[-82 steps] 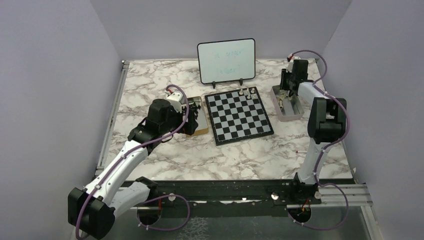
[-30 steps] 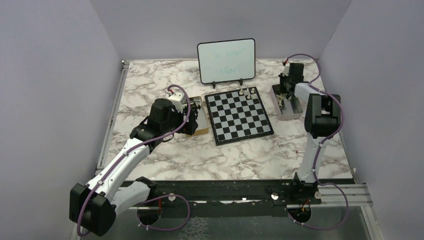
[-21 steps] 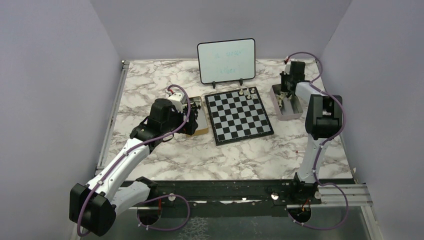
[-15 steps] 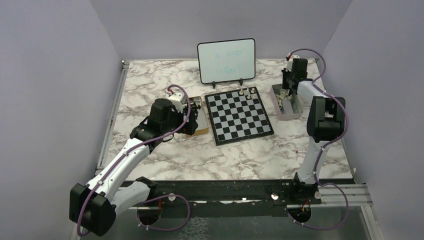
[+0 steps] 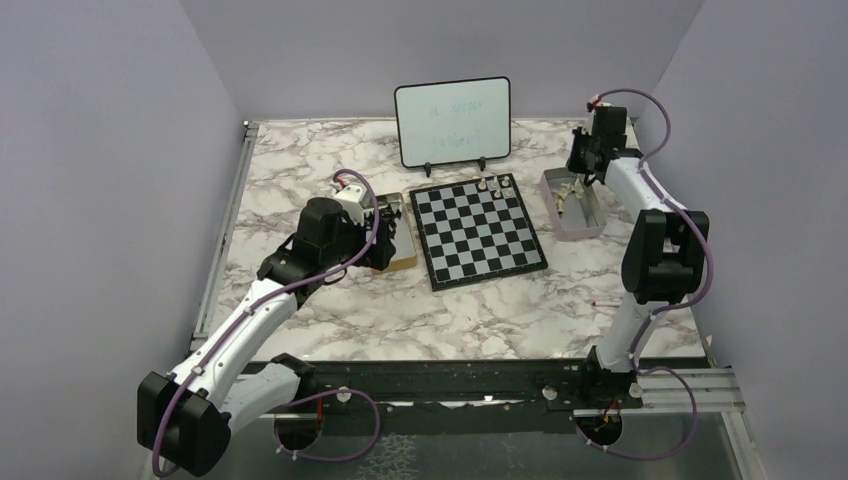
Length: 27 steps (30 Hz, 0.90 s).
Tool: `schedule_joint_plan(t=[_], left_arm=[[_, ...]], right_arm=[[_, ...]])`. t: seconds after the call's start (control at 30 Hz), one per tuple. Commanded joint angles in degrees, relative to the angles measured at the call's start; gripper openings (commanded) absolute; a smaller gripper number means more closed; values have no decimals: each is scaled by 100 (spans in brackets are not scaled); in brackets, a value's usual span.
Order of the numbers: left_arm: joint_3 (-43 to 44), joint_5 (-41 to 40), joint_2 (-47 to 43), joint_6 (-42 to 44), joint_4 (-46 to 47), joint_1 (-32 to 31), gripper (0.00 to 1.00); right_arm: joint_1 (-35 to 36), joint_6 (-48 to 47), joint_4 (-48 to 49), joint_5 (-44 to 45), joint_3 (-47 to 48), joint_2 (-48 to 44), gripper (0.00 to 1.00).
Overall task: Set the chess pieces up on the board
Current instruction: Pick up the chess piece from the storage box, then place the chess piece on the chessboard.
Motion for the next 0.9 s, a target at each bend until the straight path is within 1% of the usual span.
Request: schedule_joint_plan(t=[0.0, 0.1, 0.33, 0.57, 0.73, 0.87], left_arm=[[18, 25, -187, 3, 8, -23, 99], [26, 38, -199, 16, 17, -23, 99], [27, 70, -275, 41, 19, -23, 99], [15, 74, -369, 50, 17, -23, 99], [9, 57, -391, 59, 17, -23, 99], [11, 55, -389, 59, 17, -24, 99]], right_arm=[[151, 582, -549, -224, -1, -408, 1], [259, 779, -607, -361, -134, -555, 2], [947, 1067, -482, -358, -467, -761, 2], [1927, 1179, -495, 223, -316, -420, 3], [2368, 1296, -384, 352, -168, -119, 3], [2696, 1396, -500, 726, 124, 239, 3]])
